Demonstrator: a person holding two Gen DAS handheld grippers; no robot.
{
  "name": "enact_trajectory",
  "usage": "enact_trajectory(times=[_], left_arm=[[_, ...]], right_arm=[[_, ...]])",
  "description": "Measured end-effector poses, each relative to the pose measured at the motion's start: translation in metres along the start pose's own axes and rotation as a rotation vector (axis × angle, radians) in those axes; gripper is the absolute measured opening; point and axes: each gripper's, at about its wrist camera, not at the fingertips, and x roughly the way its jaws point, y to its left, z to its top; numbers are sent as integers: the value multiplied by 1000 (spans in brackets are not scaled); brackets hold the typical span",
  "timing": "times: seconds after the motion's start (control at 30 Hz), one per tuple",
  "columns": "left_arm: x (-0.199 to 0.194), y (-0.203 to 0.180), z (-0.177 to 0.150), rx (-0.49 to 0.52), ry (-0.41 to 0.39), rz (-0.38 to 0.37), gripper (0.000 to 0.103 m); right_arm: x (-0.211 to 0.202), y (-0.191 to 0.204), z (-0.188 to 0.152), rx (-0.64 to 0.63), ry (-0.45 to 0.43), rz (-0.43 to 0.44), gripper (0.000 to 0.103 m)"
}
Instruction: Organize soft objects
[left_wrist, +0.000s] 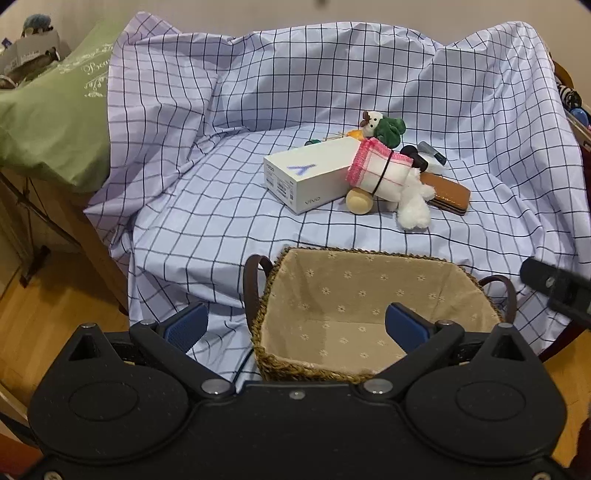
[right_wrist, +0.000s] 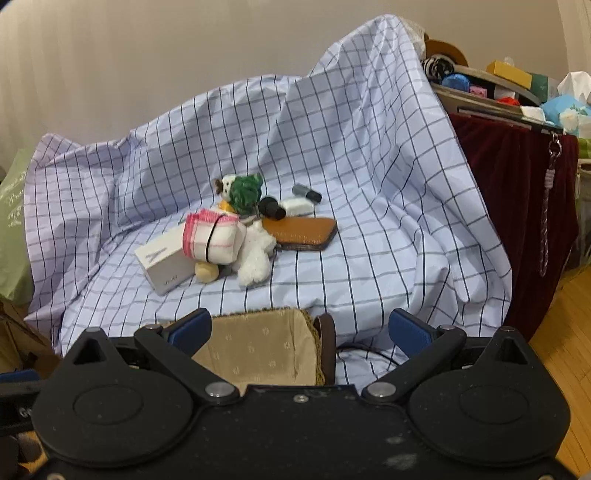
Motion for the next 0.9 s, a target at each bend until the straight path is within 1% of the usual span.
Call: enact_trajectory(times=[0.13, 0.27, 0.4, 0.57, 0.9], left_arm=[[5, 0, 5, -1, -5, -14, 99], [13, 3, 11, -16, 6, -40, 99], [24, 5, 18, -4, 3, -23, 99], [39, 10, 28, 5, 11, -31, 99], [69, 28, 46, -10, 14, -33, 99]], right_arm=[[5, 0, 7, 37, -30, -26, 103], [17, 0, 21, 53, -16, -19, 102], [32, 8, 36, 33, -11, -3, 102], [59, 24, 52, 4, 35, 49, 102], [126, 71, 78, -53, 106, 89, 101]])
